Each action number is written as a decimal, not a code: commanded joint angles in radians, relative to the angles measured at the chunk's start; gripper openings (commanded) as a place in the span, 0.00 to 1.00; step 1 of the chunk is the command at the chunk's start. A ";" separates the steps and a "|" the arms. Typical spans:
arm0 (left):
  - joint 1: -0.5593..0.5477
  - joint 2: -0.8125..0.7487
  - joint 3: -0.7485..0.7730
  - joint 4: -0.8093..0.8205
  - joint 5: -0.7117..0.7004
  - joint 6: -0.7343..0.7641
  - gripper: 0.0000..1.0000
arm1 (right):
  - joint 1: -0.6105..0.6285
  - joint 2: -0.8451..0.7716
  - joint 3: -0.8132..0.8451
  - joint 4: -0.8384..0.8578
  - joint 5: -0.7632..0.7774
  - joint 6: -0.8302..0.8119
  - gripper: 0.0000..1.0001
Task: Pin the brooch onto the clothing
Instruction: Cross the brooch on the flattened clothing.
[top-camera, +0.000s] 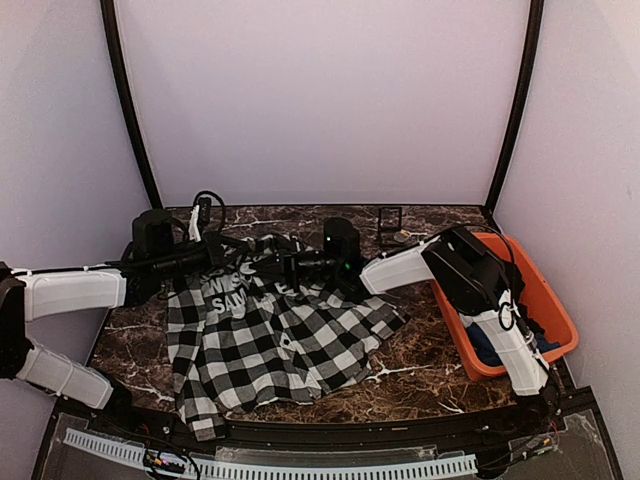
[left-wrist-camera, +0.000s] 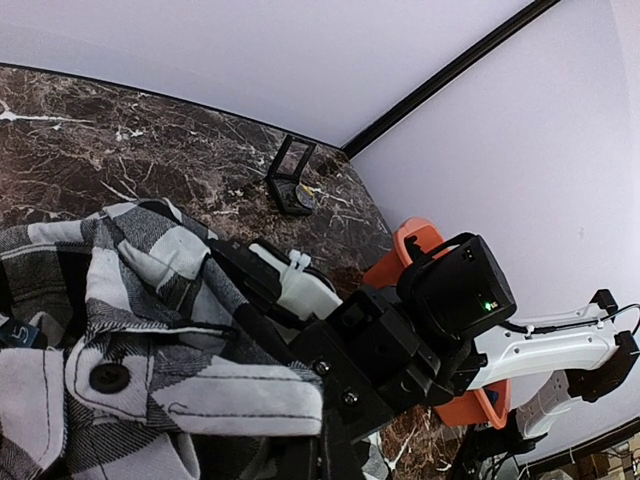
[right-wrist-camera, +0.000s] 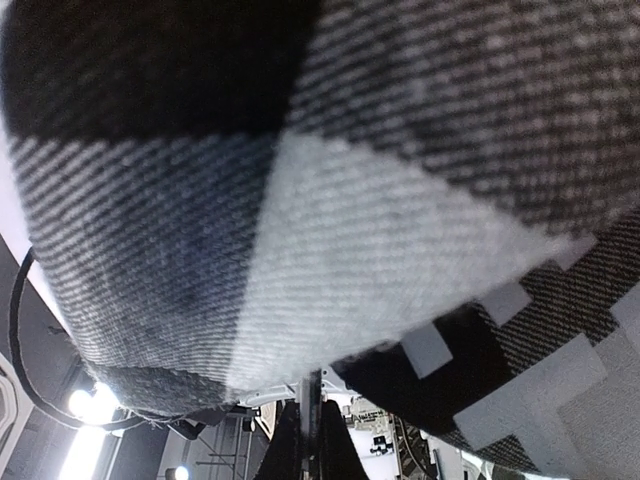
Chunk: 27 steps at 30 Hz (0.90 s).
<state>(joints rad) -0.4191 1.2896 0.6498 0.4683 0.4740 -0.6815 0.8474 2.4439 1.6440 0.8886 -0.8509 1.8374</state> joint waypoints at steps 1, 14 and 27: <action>-0.006 -0.039 0.001 -0.007 0.041 -0.012 0.01 | -0.009 -0.048 -0.039 0.071 -0.015 0.006 0.00; -0.006 -0.051 -0.060 0.108 0.056 0.006 0.01 | -0.016 -0.084 -0.122 0.299 0.017 0.146 0.00; -0.006 -0.033 -0.122 0.284 0.029 -0.030 0.01 | 0.028 -0.114 -0.124 0.321 0.001 0.166 0.00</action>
<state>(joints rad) -0.4194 1.2709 0.5613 0.6498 0.5037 -0.6960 0.8505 2.3749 1.5249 1.1599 -0.8455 1.9919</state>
